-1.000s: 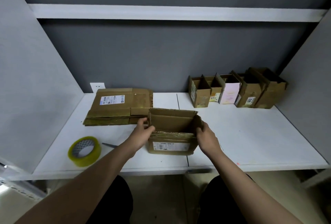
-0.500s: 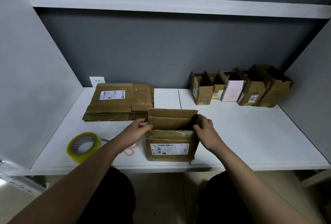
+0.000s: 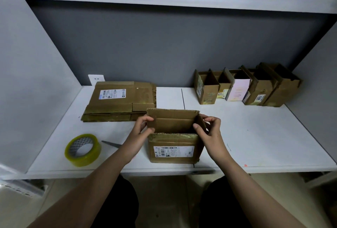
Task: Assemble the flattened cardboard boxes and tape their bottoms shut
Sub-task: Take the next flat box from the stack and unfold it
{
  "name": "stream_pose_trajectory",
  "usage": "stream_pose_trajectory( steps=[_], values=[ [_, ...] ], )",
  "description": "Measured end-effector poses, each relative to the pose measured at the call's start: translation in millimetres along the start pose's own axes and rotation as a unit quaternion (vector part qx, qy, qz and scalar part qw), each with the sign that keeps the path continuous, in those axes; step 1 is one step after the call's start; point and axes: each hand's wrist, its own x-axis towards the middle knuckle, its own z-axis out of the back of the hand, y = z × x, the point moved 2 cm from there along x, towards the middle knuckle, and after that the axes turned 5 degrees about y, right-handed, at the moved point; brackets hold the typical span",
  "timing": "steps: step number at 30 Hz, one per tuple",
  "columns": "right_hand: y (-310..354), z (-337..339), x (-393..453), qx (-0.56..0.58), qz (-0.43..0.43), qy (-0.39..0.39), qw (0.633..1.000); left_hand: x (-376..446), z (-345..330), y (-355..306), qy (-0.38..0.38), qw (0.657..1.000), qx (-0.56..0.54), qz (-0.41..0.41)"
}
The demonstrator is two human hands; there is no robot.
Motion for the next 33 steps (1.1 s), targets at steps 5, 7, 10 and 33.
stream_pose_trajectory(
  steps=[5, 7, 10, 33],
  values=[
    [-7.2, 3.6, 3.6, 0.033, -0.032, 0.031, 0.998, 3.2, 1.5, 6.8, 0.016, 0.999, 0.034, -0.011],
    [-10.7, 5.9, 5.0, 0.03, -0.037, 0.055, 0.997, 3.6, 2.6, 7.3, 0.02, 0.999, 0.044, -0.009],
    [-12.2, 11.0, 5.5, 0.005, -0.045, 0.108, 0.993, 2.8, 4.1, 6.1, 0.035, 0.999, 0.036, 0.003],
    [-17.8, 17.7, 20.5, -0.009, -0.049, 0.141, 0.989, 11.9, 8.3, 14.8, 0.016, 1.0, -0.017, 0.011]
  ],
)
